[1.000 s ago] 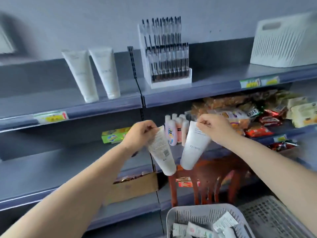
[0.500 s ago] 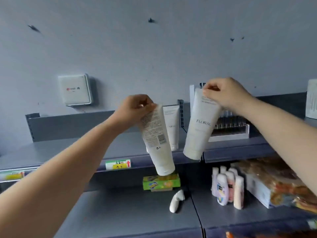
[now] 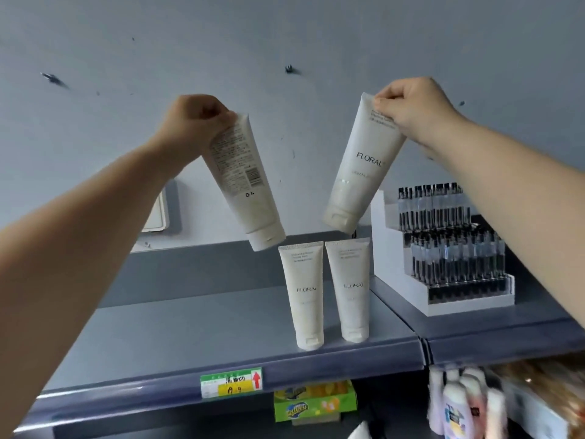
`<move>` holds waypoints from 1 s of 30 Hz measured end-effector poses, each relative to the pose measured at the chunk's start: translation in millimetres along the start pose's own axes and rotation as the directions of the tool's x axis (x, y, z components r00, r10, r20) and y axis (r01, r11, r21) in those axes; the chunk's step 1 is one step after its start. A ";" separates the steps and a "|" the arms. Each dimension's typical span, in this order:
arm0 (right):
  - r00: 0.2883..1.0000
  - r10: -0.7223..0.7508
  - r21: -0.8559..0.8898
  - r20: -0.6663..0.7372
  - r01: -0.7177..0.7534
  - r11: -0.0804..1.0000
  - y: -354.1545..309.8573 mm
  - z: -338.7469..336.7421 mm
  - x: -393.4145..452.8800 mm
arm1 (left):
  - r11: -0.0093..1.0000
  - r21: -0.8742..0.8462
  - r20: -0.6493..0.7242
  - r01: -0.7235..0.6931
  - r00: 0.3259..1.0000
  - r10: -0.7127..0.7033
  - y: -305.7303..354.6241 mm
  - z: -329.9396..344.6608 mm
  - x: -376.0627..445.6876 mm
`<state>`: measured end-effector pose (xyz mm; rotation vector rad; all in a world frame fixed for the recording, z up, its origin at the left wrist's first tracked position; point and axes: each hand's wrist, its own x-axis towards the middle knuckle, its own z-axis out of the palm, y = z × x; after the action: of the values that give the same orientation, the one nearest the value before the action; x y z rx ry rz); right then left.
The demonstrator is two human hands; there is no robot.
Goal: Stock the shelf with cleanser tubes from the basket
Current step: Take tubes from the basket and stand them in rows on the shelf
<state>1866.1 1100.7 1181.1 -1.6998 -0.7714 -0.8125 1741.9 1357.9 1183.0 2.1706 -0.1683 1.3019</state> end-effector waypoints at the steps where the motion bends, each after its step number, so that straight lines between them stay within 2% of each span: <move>1: 1.000 0.014 -0.006 -0.025 -0.014 1.000 4.0 4.5 8.0 | 1.000 0.002 -0.023 0.006 1.000 -0.006 -4.9 2.7 8.3; 6: 0.987 0.012 0.013 -0.161 -0.010 1.000 28.3 26.6 39.0 | 0.999 0.028 -0.185 0.040 0.982 -0.034 -32.2 22.5 41.5; 8: 0.987 -0.021 -0.010 -0.159 0.020 1.000 38.0 34.3 47.7 | 0.997 0.068 -0.199 0.042 0.980 -0.027 -43.8 34.3 50.3; 10: 0.994 -0.048 -0.063 -0.093 0.042 0.997 52.0 43.4 55.1 | 0.991 0.128 -0.176 0.037 0.984 -0.014 -53.9 48.7 57.3; 14: 0.976 -0.057 -0.202 0.211 0.100 0.974 86.0 65.4 59.5 | 0.955 0.295 -0.029 0.026 0.999 -0.018 -74.6 80.5 63.7; 16: 0.927 -0.024 -0.272 0.375 0.134 0.953 99.8 74.1 54.6 | 0.927 0.375 0.106 0.012 0.993 -0.056 -86.6 96.0 61.1; 19: 0.839 0.043 -0.342 0.543 0.174 0.923 115.6 84.0 46.1 | 0.885 0.466 0.322 -0.003 0.932 -0.166 -105.1 115.0 52.4; 23: 0.756 0.085 -0.335 0.649 0.184 0.924 129.3 95.0 32.6 | 0.888 0.459 0.470 -0.029 0.856 -0.215 -121.2 132.0 36.1; 26: 0.691 0.118 -0.359 0.713 0.216 0.908 135.9 103.9 22.3 | 0.907 0.420 0.513 -0.029 0.832 -0.210 -126.9 141.3 27.2; 30: 0.643 0.154 -0.378 0.750 0.226 0.898 144.4 113.9 12.3 | 0.922 0.385 0.552 -0.031 0.809 -0.203 -130.6 150.0 18.1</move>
<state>2007.1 1177.2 1090.3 -2.5135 -1.2660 -0.2346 1917.2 1385.4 1091.4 2.8290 -0.0541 0.5981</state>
